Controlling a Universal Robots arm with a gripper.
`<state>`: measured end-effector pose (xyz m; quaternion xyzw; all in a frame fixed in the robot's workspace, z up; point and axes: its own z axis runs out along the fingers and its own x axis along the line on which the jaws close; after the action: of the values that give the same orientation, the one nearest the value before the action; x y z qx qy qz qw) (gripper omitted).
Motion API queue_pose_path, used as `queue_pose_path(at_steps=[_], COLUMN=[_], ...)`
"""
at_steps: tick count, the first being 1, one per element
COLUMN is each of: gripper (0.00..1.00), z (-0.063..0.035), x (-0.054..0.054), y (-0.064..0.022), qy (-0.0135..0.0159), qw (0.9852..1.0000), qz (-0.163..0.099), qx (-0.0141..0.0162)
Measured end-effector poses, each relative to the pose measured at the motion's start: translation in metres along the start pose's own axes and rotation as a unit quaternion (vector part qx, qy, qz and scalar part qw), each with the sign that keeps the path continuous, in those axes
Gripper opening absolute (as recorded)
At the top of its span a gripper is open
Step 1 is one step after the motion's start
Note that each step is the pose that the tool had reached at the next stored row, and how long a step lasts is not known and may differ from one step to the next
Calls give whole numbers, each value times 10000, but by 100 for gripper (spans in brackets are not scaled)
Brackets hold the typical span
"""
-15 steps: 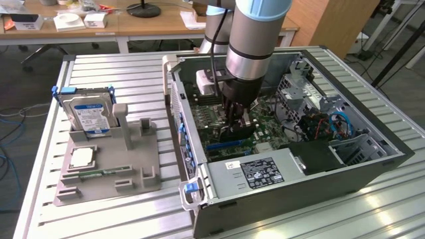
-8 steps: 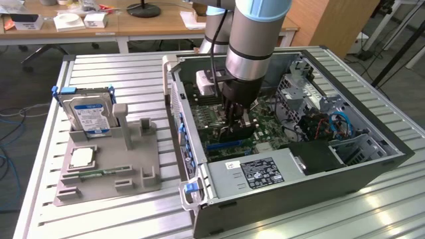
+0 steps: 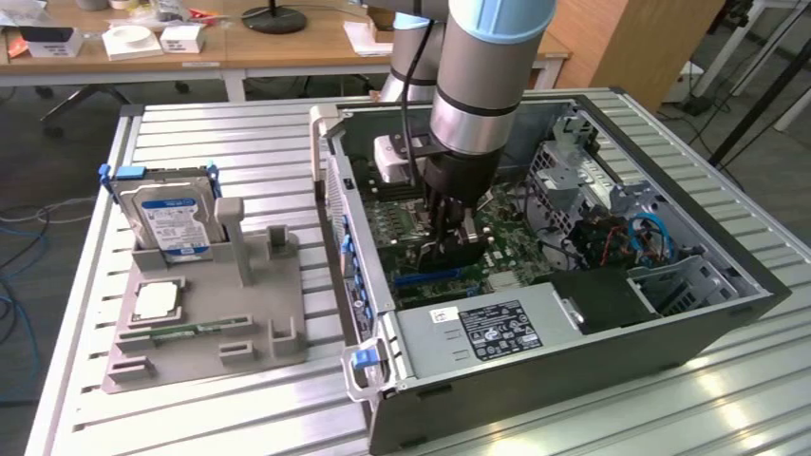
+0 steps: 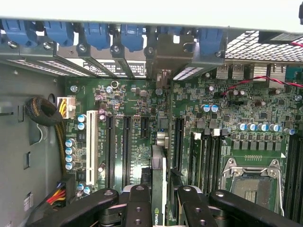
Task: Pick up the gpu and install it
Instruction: 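Insert the gpu into the slot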
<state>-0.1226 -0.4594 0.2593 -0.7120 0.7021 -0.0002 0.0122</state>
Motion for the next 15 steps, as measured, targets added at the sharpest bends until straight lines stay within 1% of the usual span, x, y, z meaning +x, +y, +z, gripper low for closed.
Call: queue_pose_path(at_steps=[15], gripper=[26], z=[16], x=[0], y=[0], qy=[-1], qw=[10000], qz=[0], qx=[0])
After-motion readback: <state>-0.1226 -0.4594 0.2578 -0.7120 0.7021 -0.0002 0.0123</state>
